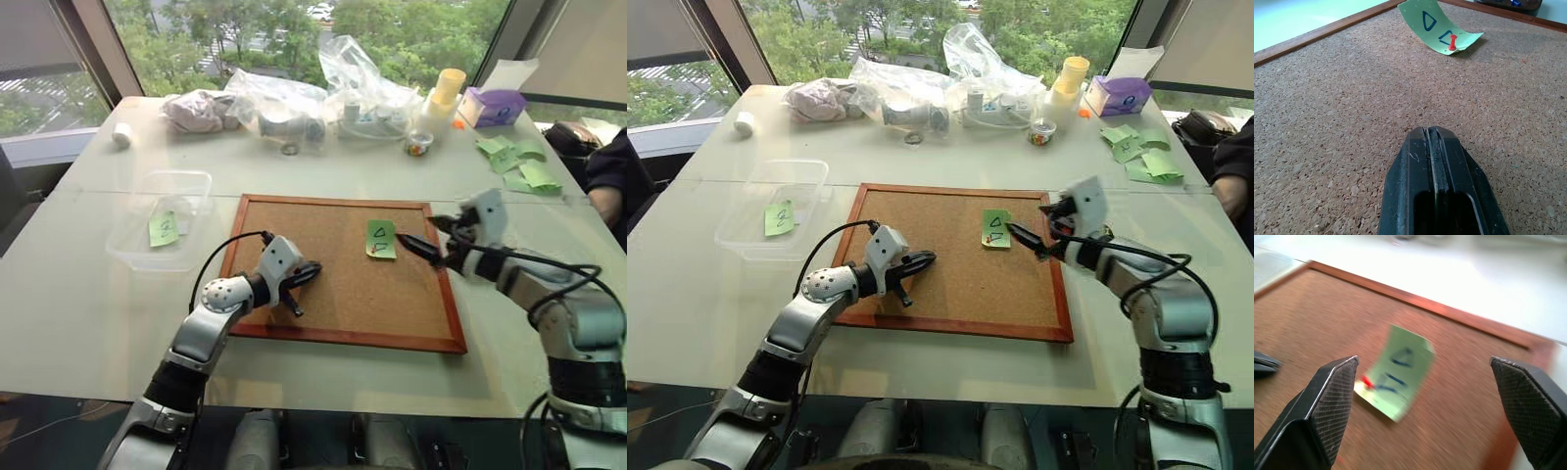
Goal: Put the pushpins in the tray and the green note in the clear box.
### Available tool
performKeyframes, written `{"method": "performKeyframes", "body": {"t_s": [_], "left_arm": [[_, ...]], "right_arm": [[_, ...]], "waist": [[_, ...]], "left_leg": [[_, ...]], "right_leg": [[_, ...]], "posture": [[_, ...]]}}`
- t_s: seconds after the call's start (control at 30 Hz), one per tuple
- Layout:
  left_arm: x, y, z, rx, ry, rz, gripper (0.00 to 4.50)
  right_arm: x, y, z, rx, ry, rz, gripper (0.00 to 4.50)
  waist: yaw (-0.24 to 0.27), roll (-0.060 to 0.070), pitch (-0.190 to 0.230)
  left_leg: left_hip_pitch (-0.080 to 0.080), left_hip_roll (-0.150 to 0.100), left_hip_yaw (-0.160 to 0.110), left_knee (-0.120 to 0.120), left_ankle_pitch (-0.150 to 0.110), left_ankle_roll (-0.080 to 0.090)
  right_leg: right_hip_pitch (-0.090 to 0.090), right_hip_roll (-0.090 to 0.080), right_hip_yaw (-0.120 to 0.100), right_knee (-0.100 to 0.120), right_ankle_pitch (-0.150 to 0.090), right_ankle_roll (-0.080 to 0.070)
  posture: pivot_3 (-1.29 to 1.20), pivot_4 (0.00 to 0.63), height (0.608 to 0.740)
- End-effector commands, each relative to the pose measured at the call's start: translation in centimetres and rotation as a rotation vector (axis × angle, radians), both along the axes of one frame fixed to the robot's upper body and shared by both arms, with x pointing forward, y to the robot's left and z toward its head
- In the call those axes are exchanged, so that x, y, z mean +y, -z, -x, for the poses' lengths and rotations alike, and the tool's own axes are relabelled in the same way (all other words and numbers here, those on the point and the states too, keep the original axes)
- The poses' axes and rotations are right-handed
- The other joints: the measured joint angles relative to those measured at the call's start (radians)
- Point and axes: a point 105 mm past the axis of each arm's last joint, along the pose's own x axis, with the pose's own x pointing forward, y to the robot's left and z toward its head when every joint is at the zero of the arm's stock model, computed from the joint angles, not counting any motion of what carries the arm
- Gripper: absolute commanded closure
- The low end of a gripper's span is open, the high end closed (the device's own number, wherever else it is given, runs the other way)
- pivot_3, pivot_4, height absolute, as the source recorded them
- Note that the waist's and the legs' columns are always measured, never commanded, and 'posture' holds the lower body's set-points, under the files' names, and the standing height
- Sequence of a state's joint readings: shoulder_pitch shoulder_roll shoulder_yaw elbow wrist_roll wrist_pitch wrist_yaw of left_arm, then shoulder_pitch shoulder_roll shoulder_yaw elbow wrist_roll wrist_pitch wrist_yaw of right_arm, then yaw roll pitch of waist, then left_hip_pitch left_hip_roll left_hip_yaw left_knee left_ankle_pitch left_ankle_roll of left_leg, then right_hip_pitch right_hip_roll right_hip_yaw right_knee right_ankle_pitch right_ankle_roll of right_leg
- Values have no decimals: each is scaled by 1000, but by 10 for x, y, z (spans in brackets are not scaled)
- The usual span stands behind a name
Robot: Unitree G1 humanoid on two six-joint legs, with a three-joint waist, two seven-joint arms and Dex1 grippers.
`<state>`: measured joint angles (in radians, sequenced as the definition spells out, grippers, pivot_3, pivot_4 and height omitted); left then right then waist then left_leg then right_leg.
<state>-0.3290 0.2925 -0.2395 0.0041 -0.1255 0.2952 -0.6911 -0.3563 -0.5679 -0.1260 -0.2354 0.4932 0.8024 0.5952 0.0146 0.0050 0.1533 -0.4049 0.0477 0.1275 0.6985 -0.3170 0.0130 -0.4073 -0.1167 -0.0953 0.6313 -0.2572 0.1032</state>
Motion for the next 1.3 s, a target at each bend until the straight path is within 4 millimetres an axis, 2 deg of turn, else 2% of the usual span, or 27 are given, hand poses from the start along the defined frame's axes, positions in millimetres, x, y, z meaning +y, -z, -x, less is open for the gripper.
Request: {"method": "performKeyframes", "body": {"t_s": [0.03, 0.17, 0.3, 0.33, 0.4, 0.43, 0.63, 0.67, 0.8, 0.9, 1.17, 1.3], "left_arm": [[4, 12, 0, 40, -9, -29, 4500], [5, 9, -1, 32, -16, -29, 4500], [8, 8, 0, 27, -25, -31, 4500], [8, 8, 0, 27, -27, -31, 4500], [9, 8, 1, 28, -30, -32, 4500], [9, 8, 1, 28, -31, -32, 4500], [9, 9, 3, 31, -32, -31, 4500], [9, 9, 3, 31, -32, -30, 4500], [7, 9, 3, 31, -34, -26, 4500], [7, 9, 2, 30, -35, -27, 4500], [6, 9, 2, 31, -32, -27, 4500], [6, 10, 3, 33, -29, -27, 4500]], "right_arm": [[17, 1, -3, -18, -43, 21, 65], [36, 16, -7, 0, -94, 44, 65], [41, 25, -11, 0, -111, 57, 65], [41, 27, -12, 4, -106, 52, 446], [41, 30, -14, 5, -102, 49, 806], [41, 30, -15, 7, -102, 47, 1372], [36, 36, -18, 17, -79, 50, 4131], [36, 37, -18, 18, -77, 51, 4458], [33, 45, -17, 36, -63, 77, 4458], [33, 41, -16, 27, -60, 76, 4458], [35, -3, -12, -71, -73, 31, 4458], [37, -14, -5, -86, -103, 39, 4458]], "waist": [[0, 0, 0], [-4, 0, 0], [-4, 0, 0], [-4, 0, 0], [-6, 0, 0], [-6, 0, 0], [-10, 0, 0], [-11, 0, 0], [-10, 0, 0], [-10, 0, 0], [-8, 0, 0], [-9, 0, 0]], "left_leg": [[-1, 0, 0, 0, 0, 1], [0, -1, 2, 1, -1, 1], [0, -1, 2, 1, 0, 1], [0, -1, 2, 1, -1, 1], [0, -1, 2, 1, 0, 1], [0, -1, 2, 1, 0, 1], [0, -1, 2, 0, 0, 1], [0, 0, 2, 0, 0, 1], [0, 0, 2, 0, 0, 0], [0, 0, 2, 0, 0, 0], [-1, 0, 2, 0, 0, 0], [-1, 0, 2, 0, 0, 0]], "right_leg": [[0, -1, 0, 0, 0, 0], [0, -1, 0, 0, 0, 0], [0, -1, 0, 0, 0, 0], [0, -1, 0, 0, 0, 0], [0, -1, 0, 0, 0, 0], [-1, 0, 0, 0, 0, 0], [-1, 0, 0, 0, 0, 0], [-1, 0, 0, 0, 0, 0], [-1, 0, 0, 0, 0, 0], [-1, 0, 0, 0, 0, 0], [-1, 0, 0, 0, 0, 0], [-2, 0, 0, 0, 0, 0]], "posture": [[0, 150, 740], [0, 150, 740], [0, 150, 740], [0, 150, 740], [0, 150, 740], [0, 150, 740], [0, 150, 740], [0, 150, 740], [0, 150, 740], [0, 150, 740], [0, 150, 740], [0, 150, 740]]}}
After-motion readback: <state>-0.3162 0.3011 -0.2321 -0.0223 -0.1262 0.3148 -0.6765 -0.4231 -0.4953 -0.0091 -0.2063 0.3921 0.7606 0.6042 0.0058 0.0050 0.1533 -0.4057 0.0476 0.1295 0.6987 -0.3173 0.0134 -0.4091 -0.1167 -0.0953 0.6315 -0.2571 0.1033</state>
